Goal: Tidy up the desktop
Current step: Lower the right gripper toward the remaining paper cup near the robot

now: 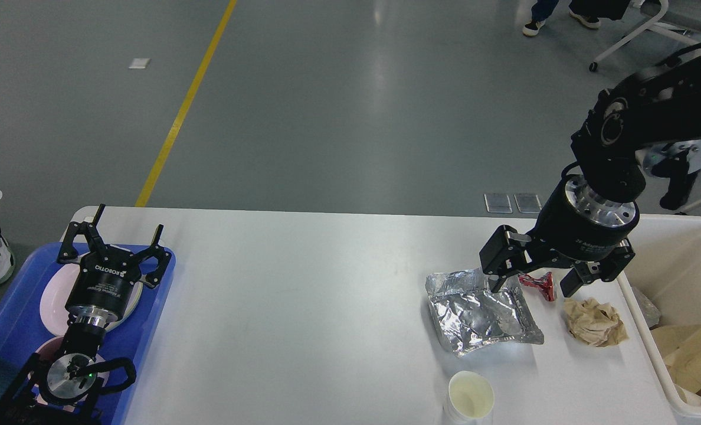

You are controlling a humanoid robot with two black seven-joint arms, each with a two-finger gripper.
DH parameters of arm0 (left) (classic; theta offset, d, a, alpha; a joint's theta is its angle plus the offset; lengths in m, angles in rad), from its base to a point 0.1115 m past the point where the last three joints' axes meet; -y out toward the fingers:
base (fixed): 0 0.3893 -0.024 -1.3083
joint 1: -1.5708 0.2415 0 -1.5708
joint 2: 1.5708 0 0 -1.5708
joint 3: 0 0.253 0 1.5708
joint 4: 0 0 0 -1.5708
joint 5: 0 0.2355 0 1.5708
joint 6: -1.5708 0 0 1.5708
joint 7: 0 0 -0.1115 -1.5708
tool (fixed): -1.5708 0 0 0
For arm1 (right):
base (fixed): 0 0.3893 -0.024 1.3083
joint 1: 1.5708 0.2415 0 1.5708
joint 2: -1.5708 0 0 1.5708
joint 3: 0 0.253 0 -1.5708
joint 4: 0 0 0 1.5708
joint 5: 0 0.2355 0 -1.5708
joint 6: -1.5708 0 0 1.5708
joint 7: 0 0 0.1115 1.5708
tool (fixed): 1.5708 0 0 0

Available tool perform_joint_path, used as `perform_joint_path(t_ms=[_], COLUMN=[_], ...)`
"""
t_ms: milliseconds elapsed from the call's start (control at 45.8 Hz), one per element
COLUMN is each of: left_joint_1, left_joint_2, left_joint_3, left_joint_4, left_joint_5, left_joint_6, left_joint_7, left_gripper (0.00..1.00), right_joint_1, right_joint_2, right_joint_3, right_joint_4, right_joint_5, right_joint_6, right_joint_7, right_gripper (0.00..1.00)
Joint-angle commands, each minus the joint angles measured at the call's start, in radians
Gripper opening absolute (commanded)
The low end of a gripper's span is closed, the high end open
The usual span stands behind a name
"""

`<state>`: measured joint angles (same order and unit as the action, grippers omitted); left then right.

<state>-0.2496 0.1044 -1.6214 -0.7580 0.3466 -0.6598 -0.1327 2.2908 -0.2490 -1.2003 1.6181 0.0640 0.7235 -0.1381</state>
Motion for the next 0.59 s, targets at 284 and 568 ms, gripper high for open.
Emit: perform_joint_path(t_ms=[284, 568], left_joint_1=[0.001, 0.001], left_joint_2=[0.000, 0.000], left_joint_3=[0.000, 0.000], left_joint_4=[0.000, 0.000], left_joint_5=[0.000, 0.000], left_joint_6=[-0.001, -0.001], left_joint_7=[0.001, -0.001], left_gripper=[0.96, 0.96], right_joint_1=[0.002, -0.045], right_joint_2=[-0.001, 0.010], right_joint_3=[0.005, 0.057], right_joint_4=[0.008, 0.086], right_joint_5=[0.013, 0.011], right_joint_6=[0.017, 0.016], right_joint_7=[0.008, 0.000], right_gripper=[1.00, 1.00])
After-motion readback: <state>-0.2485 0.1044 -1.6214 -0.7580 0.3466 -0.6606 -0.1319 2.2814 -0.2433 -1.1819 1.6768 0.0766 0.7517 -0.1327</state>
